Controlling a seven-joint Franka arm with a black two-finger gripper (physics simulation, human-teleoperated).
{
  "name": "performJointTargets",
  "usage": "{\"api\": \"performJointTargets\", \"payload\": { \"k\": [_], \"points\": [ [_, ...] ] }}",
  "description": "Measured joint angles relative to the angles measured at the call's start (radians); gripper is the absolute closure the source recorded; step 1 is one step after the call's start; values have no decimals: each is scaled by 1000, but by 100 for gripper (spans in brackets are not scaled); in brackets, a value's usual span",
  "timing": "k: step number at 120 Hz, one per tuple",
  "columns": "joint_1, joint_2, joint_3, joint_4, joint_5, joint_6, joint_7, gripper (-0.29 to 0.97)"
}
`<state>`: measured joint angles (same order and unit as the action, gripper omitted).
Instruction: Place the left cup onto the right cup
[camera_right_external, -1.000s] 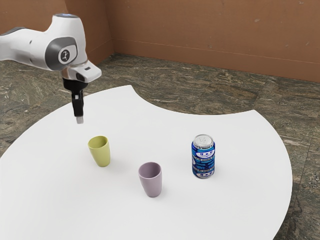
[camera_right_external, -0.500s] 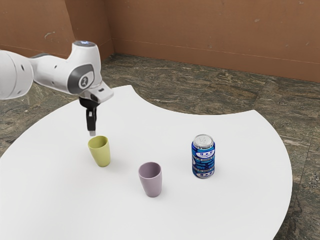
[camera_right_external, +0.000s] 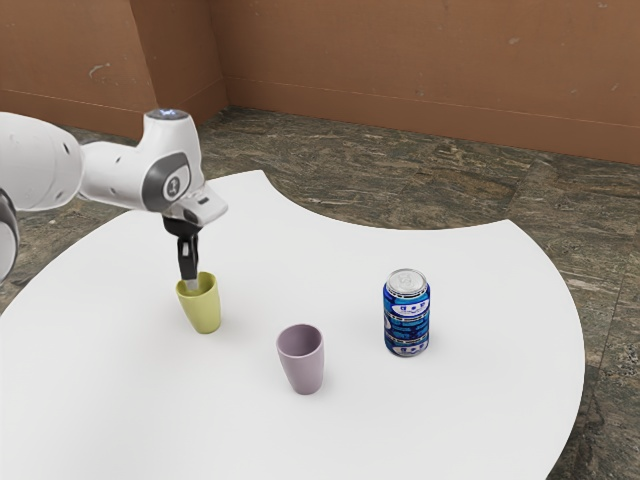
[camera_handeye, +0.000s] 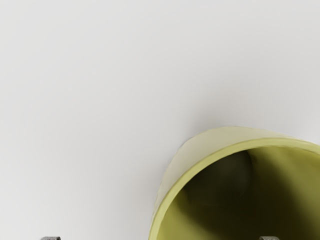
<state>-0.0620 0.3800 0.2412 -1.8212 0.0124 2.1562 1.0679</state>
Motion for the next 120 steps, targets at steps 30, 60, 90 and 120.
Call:
{"api": "performJointTargets", "payload": {
  "k": [30,60,90,120],
  "points": [
    [-5,5,-2,-14,-24,14,9,63],
    [-6,0,-2,-28,-46,18,8,75],
    [-37,-41,-1,-21,-38,16,3,78],
    [-138,-132,0,-14,-27,-2,-14,78]
  ]
}}
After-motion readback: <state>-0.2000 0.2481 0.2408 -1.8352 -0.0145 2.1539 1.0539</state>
